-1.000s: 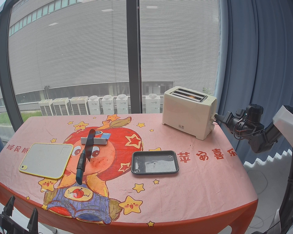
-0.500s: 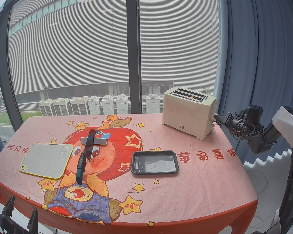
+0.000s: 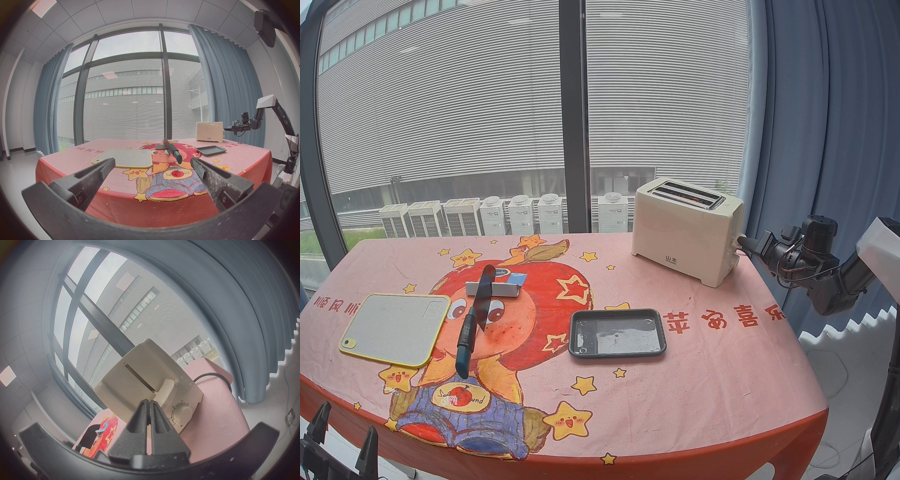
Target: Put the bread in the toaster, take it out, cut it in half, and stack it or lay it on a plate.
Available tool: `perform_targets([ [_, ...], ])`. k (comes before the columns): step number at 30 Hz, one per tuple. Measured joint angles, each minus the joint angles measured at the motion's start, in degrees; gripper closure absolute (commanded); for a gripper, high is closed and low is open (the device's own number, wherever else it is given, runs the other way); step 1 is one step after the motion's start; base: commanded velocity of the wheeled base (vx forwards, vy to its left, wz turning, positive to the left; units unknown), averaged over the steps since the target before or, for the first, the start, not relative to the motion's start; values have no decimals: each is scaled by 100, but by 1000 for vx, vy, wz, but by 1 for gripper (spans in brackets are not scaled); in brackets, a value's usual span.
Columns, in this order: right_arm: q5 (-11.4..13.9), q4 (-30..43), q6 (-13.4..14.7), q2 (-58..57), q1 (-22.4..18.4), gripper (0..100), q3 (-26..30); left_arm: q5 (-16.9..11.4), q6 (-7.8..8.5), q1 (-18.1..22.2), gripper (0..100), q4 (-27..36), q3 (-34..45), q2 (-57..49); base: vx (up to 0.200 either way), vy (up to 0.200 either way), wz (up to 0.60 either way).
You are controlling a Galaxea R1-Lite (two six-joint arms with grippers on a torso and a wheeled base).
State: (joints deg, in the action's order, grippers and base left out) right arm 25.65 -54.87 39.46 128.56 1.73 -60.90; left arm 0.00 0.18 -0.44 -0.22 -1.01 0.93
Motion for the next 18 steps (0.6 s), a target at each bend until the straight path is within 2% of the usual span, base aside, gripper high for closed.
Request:
perform_targets([
  [18, -1, 5, 0, -30, 5, 100, 18, 0, 0, 0, 0, -2, 0, 0, 0, 0, 0],
])
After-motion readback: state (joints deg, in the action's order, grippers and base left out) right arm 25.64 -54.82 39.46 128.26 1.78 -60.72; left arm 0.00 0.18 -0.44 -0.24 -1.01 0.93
